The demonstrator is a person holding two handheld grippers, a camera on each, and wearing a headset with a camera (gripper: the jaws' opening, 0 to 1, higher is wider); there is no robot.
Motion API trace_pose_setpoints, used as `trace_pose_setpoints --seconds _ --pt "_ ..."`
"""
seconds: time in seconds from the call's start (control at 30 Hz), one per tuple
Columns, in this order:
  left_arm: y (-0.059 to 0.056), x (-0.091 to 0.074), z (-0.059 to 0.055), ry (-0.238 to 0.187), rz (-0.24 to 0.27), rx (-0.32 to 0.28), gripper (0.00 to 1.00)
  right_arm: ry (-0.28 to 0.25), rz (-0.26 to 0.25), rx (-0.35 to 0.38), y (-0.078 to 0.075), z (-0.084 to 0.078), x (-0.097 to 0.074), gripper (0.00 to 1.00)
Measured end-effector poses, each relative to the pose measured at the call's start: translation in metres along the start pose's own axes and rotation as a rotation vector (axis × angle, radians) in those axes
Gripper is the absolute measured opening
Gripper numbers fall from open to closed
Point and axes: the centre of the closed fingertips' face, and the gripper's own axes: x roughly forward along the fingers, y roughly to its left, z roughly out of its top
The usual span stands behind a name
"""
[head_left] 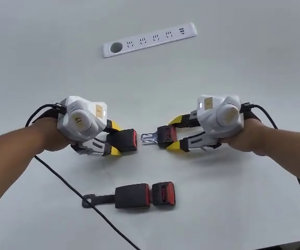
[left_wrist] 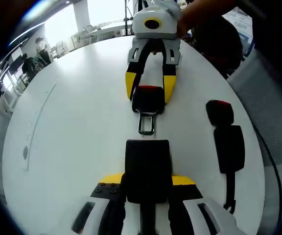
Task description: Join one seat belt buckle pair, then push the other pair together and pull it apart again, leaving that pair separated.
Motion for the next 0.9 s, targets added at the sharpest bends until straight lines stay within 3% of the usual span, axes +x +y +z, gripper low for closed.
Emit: trace_pose_setpoints --seconds 0.17,0.4,0.57,0.9 --pt "0.0 0.0 -0.001 0.005 0.002 0.004 0.34 0.002 0.006 -0.004 0.001 0.006 0.01 0.34" --pt "0.0 0.001 -0.002 0.005 0.003 0.014 0.34 0.036 0.014 -0.025 -0.001 0.004 0.011 0.34" --pt "-0.001 0.001 -0.003 0.017 -0.001 0.022 0.34 0.04 0.022 -0.026 0.003 0.01 0.023 0.34" --pt "-0.001 0.002 0.0 0.036 -0.005 0.051 0.33 0.032 0.019 0.004 0.004 0.011 0.022 0.34"
